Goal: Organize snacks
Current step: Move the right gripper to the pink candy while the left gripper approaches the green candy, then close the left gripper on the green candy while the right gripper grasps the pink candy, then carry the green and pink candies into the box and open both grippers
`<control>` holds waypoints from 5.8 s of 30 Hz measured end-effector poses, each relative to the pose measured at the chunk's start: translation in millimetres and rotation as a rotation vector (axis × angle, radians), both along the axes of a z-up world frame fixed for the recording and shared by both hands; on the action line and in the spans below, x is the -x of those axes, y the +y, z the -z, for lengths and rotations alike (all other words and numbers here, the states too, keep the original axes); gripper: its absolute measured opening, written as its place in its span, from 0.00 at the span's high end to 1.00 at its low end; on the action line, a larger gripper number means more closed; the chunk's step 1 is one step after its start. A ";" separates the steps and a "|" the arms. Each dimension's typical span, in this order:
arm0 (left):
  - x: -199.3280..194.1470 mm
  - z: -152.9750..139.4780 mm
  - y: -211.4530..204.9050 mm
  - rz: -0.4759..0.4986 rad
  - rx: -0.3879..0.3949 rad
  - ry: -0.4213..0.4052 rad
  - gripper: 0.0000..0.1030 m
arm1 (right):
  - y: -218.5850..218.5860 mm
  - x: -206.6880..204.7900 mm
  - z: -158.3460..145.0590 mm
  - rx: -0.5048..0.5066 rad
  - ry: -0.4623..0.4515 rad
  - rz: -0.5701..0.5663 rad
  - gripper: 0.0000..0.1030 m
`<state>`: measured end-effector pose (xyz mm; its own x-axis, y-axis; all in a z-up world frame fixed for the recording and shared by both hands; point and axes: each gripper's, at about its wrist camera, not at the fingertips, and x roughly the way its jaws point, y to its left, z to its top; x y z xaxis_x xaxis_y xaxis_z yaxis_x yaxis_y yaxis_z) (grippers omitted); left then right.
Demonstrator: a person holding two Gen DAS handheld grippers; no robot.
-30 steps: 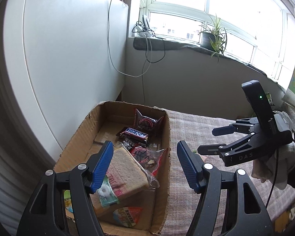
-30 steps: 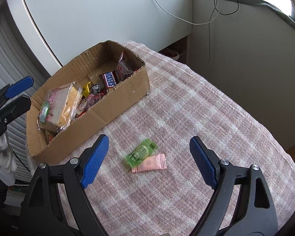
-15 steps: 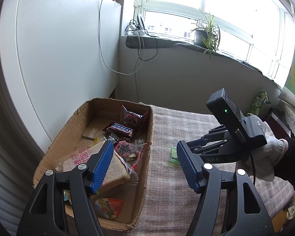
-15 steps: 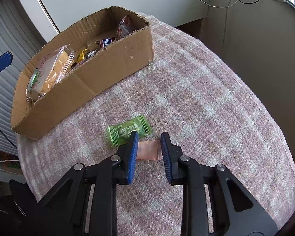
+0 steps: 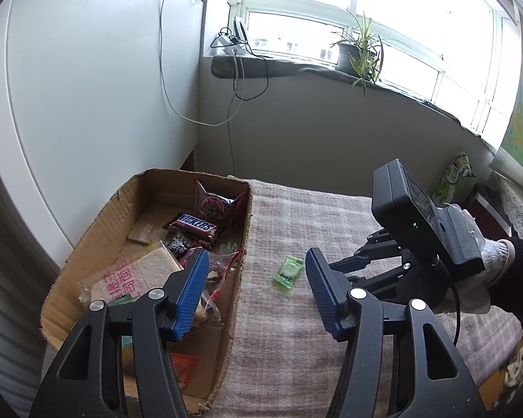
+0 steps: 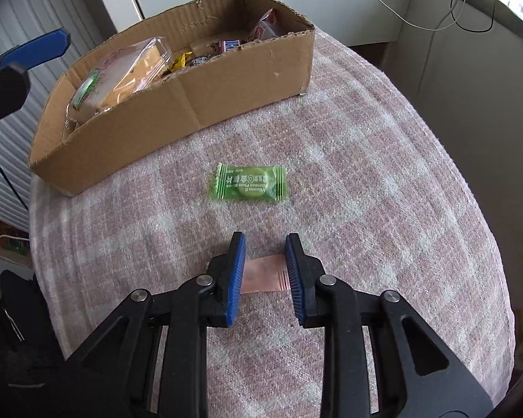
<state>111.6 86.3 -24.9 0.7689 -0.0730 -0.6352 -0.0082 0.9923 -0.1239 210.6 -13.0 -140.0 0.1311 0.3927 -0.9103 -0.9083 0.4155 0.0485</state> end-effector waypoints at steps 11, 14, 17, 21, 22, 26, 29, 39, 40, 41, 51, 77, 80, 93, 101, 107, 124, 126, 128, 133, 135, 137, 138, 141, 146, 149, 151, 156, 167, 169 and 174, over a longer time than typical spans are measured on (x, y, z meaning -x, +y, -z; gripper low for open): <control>-31.4 24.5 -52.4 0.124 0.004 0.090 0.53 | -58.7 27.6 1.6 -0.007 0.002 -0.023 0.76; -47.1 38.2 -65.7 0.134 -0.014 0.123 0.53 | -76.8 32.7 2.1 -0.016 0.004 0.000 0.76; -62.9 51.5 -71.0 0.122 -0.014 0.158 0.53 | -88.1 30.9 0.0 -0.031 -0.009 0.048 0.76; -75.8 64.2 -69.4 0.099 -0.004 0.182 0.53 | -108.5 19.9 -18.9 -0.107 0.005 0.150 0.76; -77.9 66.7 -69.3 0.096 -0.007 0.190 0.53 | -112.2 19.8 -21.6 -0.130 0.022 0.175 0.76; -85.2 72.7 -66.9 0.088 -0.017 0.197 0.53 | -128.2 30.8 -22.6 -0.172 0.116 0.265 0.75; -87.4 76.9 -63.1 0.087 -0.010 0.208 0.53 | -129.3 36.6 -16.3 -0.177 0.162 0.308 0.74; -76.1 85.9 -57.7 0.117 0.030 0.240 0.60 | -121.0 36.9 -4.6 -0.198 0.195 0.381 0.58; -75.3 85.0 -57.6 0.119 0.027 0.240 0.63 | -117.8 36.7 -4.9 -0.193 0.179 0.381 0.58; -75.0 83.7 -57.8 0.107 0.008 0.236 0.65 | -114.9 37.0 -5.2 -0.187 0.164 0.380 0.58; -87.4 91.6 -61.3 0.108 -0.012 0.251 0.64 | -107.0 39.9 -5.0 -0.155 0.097 0.379 0.58; -70.8 91.1 -56.5 0.097 -0.054 0.219 0.81 | -100.3 36.1 -6.2 -0.030 -0.033 0.399 0.84; -65.9 89.1 -57.0 0.098 -0.041 0.216 0.81 | -106.5 36.4 -6.5 -0.062 -0.018 0.424 0.87; -27.3 63.3 -46.7 0.093 0.028 0.148 0.81 | -120.1 42.9 -20.2 -0.144 -0.009 0.497 0.94; -9.1 30.6 -21.6 0.069 0.046 0.086 0.81 | -115.3 44.3 -41.0 -0.186 -0.042 0.502 0.95; 1.1 20.3 -6.3 0.041 0.043 0.070 0.81 | -115.7 41.9 -39.6 -0.172 -0.045 0.501 0.96; 18.3 22.8 1.7 0.017 0.087 0.054 0.81 | -106.1 29.5 -7.4 -0.018 -0.059 0.486 0.80; 21.1 20.8 5.9 0.012 0.094 0.046 0.81 | -105.6 29.4 -9.2 -0.017 -0.065 0.488 0.81; 24.1 18.4 10.1 0.010 0.100 0.038 0.81 | -105.1 30.1 -15.4 -0.034 -0.064 0.495 0.81; 30.3 9.8 23.8 -0.006 0.101 0.017 0.81 | -92.9 30.4 -46.6 -0.101 -0.094 0.482 0.81; 31.9 6.5 31.8 -0.020 0.095 0.007 0.81 | -83.9 29.0 -60.0 -0.127 -0.109 0.471 0.81; 33.8 3.6 41.1 -0.034 0.095 -0.001 0.81 | -72.6 27.5 -73.2 -0.156 -0.117 0.453 0.81; 34.5 2.3 46.0 -0.041 0.094 -0.005 0.81 | -66.5 26.0 -79.3 -0.169 -0.120 0.446 0.81; 36.4 0.1 60.7 -0.069 0.092 -0.012 0.81 | -45.0 20.1 -95.5 -0.212 -0.123 0.419 0.81; 37.9 1.1 81.1 -0.105 0.078 -0.008 0.81 | -0.8 13.3 -111.7 -0.245 -0.136 0.353 0.81; 38.3 2.6 90.0 -0.120 0.069 -0.002 0.81 | 26.0 8.0 -113.5 -0.262 -0.119 0.311 0.81; 37.8 3.5 95.1 -0.131 0.067 0.001 0.81 | 41.3 5.6 -113.9 -0.269 -0.107 0.292 0.81; 36.9 5.0 102.3 -0.146 0.056 0.006 0.81 | 73.4 1.9 -111.2 -0.276 -0.073 0.248 0.80; 30.0 9.3 108.3 -0.152 0.039 0.024 0.81 | 111.4 -5.6 -97.3 -0.251 -0.047 0.213 0.80; 29.1 9.6 108.6 -0.153 0.036 0.025 0.80 | 113.2 -6.9 -96.4 -0.252 -0.049 0.213 0.80; 28.0 9.4 109.4 -0.159 0.028 0.026 0.80 | 115.6 -10.4 -94.0 -0.247 -0.040 0.215 0.80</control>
